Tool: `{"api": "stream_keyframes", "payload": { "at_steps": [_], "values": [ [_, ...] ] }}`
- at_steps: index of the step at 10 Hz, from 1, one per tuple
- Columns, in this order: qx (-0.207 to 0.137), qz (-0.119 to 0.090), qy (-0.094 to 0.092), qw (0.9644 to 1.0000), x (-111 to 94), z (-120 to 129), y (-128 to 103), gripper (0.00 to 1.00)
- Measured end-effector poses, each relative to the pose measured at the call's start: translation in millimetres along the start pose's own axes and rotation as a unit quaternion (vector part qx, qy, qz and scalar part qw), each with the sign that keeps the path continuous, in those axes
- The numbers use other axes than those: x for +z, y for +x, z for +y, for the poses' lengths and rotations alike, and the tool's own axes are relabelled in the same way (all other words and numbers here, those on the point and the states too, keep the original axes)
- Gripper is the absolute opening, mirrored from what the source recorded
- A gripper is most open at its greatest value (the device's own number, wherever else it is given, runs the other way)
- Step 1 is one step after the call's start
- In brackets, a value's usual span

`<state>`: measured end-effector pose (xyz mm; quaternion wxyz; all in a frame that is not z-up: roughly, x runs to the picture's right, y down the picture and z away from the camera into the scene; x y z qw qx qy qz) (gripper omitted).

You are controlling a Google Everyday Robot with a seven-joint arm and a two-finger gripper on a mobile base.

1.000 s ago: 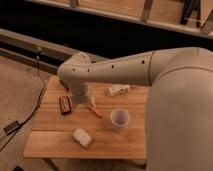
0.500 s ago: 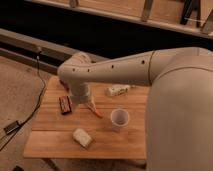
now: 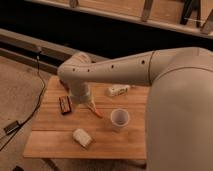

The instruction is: Pick up the ceramic bowl

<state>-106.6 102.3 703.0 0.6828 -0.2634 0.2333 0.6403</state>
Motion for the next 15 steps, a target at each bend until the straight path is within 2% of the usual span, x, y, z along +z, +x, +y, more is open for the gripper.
{"api": "stream_keyframes", "payload": {
  "at_steps": [13, 15],
  "values": [
    [0.000, 0.000, 0.000, 1.0000, 1, 0, -1, 0.65],
    [-0.005, -0.006, -0.001, 1.0000, 9, -5, -18, 0.65]
  ]
}}
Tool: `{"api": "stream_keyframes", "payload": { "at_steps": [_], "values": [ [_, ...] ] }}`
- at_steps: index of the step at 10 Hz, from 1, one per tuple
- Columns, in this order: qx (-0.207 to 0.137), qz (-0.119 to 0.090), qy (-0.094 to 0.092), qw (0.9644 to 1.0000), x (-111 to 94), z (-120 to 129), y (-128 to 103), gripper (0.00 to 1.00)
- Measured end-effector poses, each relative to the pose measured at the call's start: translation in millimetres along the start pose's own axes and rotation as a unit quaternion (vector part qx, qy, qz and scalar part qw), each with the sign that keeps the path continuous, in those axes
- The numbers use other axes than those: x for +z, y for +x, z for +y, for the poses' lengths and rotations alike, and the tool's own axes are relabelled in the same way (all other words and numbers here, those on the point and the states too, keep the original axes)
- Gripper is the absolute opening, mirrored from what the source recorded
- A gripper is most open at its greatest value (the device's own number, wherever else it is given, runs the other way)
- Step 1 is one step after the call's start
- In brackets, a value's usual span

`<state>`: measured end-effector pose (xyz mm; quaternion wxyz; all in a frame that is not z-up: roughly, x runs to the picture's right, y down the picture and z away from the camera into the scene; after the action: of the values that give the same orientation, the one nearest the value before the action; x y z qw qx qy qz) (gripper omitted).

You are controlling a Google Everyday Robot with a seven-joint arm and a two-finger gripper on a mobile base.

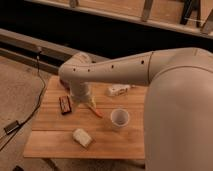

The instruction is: Pick up the ceramic bowl

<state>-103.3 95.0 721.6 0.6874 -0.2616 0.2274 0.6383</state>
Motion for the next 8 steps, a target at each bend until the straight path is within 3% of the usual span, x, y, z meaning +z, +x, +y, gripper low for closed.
{"api": "stream_keyframes", "payload": {
  "at_steps": [3, 8],
  "values": [
    [-0.023, -0.014, -0.001, 0.9996, 16, -3, -48, 0.65],
    [-0.072, -0.023, 0.009, 0.9971, 35, 23, -132, 0.65]
  ]
}}
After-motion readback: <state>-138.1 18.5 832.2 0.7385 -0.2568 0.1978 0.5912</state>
